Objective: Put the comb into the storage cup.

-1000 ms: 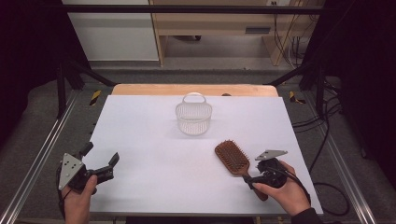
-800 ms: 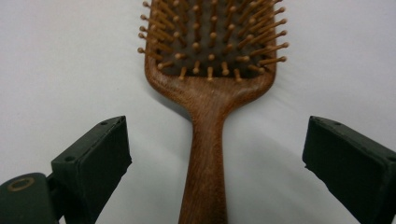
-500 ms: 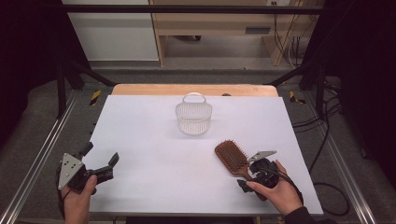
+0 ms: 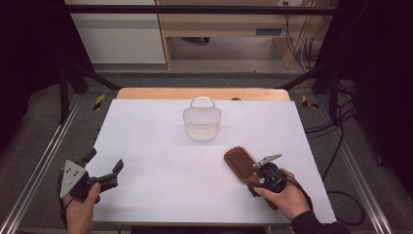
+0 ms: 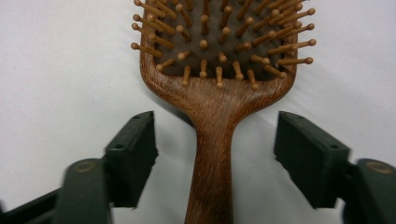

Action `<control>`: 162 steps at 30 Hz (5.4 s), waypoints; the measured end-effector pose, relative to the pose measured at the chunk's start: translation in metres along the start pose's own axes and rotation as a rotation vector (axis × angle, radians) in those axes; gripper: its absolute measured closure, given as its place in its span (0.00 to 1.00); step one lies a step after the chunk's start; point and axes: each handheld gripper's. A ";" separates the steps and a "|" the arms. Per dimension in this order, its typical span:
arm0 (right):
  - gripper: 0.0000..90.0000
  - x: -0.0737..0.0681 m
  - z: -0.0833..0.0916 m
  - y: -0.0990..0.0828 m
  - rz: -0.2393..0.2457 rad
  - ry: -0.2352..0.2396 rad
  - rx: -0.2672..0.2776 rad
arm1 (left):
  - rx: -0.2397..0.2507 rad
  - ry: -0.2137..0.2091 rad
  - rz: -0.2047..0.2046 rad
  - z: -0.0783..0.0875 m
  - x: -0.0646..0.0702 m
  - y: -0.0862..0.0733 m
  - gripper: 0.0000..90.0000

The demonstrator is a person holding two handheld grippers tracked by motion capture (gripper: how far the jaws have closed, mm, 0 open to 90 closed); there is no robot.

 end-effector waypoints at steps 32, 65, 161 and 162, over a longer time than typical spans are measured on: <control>0.81 0.010 -0.002 0.007 0.030 0.072 -0.094 | -0.005 -0.014 -0.007 -0.002 0.003 0.001 0.02; 0.81 0.023 0.027 0.017 -0.062 0.045 0.432 | -0.056 -0.282 0.020 -0.051 0.079 0.032 0.02; 0.81 -0.044 0.045 0.044 0.020 0.116 0.780 | -0.034 -0.503 0.243 -0.164 0.157 0.092 0.04; 0.81 -0.045 0.045 0.044 0.023 0.114 0.780 | -0.033 -0.505 0.248 -0.164 0.157 0.092 0.04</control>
Point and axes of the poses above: each handheld gripper's, and its own axes: z roughly backward along the jaws, y roughly out of its top, x roughly to its right, and after that the axes turned 8 degrees about -y, right-handed
